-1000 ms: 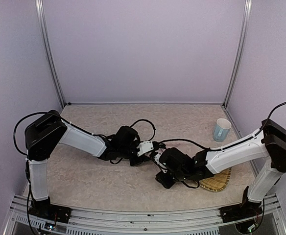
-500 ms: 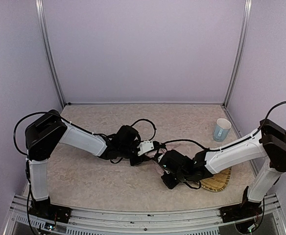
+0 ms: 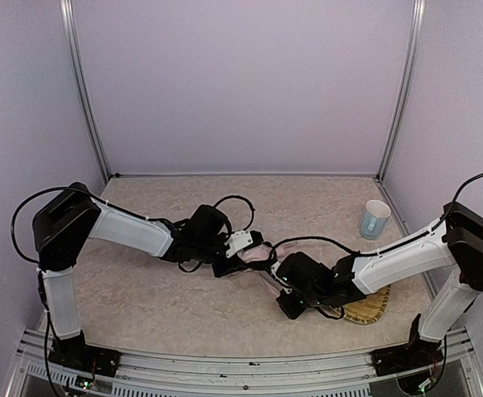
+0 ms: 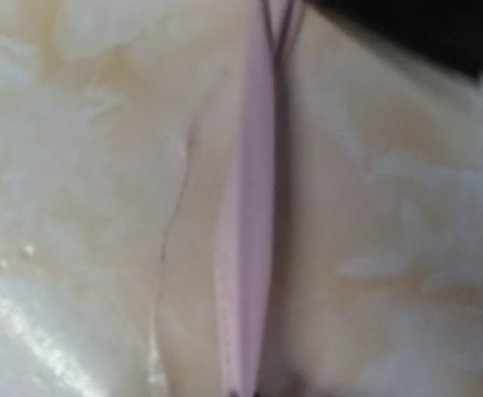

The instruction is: Put away the umbrella

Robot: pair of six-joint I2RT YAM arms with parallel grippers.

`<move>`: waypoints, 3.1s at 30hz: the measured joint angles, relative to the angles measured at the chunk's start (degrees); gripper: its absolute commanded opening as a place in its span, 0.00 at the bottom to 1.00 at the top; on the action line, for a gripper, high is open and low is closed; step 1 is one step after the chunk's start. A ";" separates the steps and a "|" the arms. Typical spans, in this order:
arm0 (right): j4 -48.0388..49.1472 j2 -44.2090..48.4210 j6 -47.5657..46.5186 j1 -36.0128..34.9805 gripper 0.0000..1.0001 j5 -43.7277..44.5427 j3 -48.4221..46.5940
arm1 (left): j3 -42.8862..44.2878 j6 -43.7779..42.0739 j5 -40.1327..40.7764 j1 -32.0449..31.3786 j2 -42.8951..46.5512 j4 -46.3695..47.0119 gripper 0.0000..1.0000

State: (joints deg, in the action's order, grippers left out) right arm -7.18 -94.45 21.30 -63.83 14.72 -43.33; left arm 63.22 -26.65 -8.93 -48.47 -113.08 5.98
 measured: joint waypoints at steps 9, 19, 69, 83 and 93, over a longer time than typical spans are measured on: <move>0.59 -1.46 -8.15 0.83 0.00 5.22 -2.60 | 2.38 5.77 -5.51 5.11 9.73 -11.56 0.00; 4.09 -0.48 -37.53 -8.55 0.00 10.05 -4.96 | 7.13 10.10 -4.33 6.23 6.56 -19.58 0.00; -27.96 -18.40 -46.80 21.90 0.00 -38.73 -40.50 | -1.01 -13.81 0.92 -8.87 1.73 -5.64 0.00; -32.26 -28.83 -48.06 23.15 0.00 -48.72 -43.06 | -6.38 -18.38 9.70 -12.07 3.45 2.21 0.20; -22.56 -26.47 -48.02 23.08 0.00 -49.66 -36.20 | -6.71 -17.53 14.97 -12.70 3.82 4.76 0.99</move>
State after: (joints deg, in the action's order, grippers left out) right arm -29.74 -120.92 -26.72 -40.75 -34.94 -79.53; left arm 56.51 -44.18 6.04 -61.17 -109.25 10.74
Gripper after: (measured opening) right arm 0.008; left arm 0.905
